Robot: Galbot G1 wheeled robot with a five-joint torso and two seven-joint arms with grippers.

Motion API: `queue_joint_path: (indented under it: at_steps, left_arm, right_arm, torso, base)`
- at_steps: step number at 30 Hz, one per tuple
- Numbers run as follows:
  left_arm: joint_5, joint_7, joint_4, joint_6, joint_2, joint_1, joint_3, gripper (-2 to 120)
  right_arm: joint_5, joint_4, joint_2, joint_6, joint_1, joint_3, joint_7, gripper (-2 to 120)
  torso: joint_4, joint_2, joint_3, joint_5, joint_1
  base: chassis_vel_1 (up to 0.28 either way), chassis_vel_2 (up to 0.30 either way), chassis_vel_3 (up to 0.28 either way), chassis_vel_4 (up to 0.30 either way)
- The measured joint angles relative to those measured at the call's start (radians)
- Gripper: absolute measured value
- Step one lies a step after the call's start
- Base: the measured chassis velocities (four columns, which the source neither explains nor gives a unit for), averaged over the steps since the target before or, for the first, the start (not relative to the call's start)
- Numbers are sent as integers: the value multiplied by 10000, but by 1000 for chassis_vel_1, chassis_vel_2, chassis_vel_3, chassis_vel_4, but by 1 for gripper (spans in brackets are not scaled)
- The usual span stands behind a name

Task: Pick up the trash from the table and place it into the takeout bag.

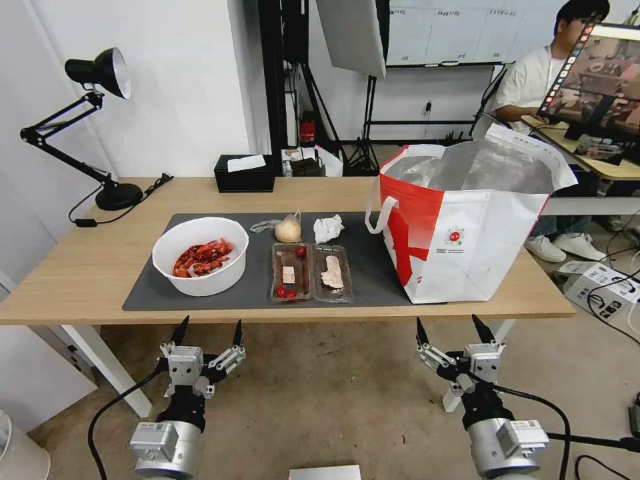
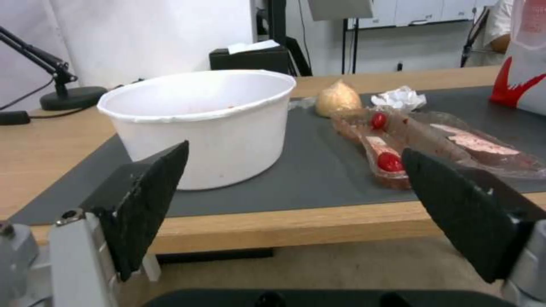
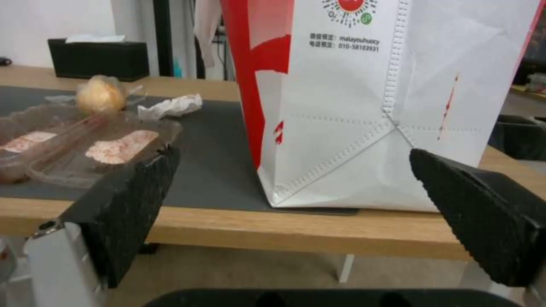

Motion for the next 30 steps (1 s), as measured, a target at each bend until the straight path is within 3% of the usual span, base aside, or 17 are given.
queue_joint_path:
  at_steps: [30]
  left_arm:
    - [-90, 3, -2, 28, 26, -28, -25, 100]
  right_arm:
    - [246, 5, -258, -176, 135, -16, 76, 100]
  torso:
    - [-3, 0, 0, 1, 0]
  base:
    - [0, 0, 0, 0]
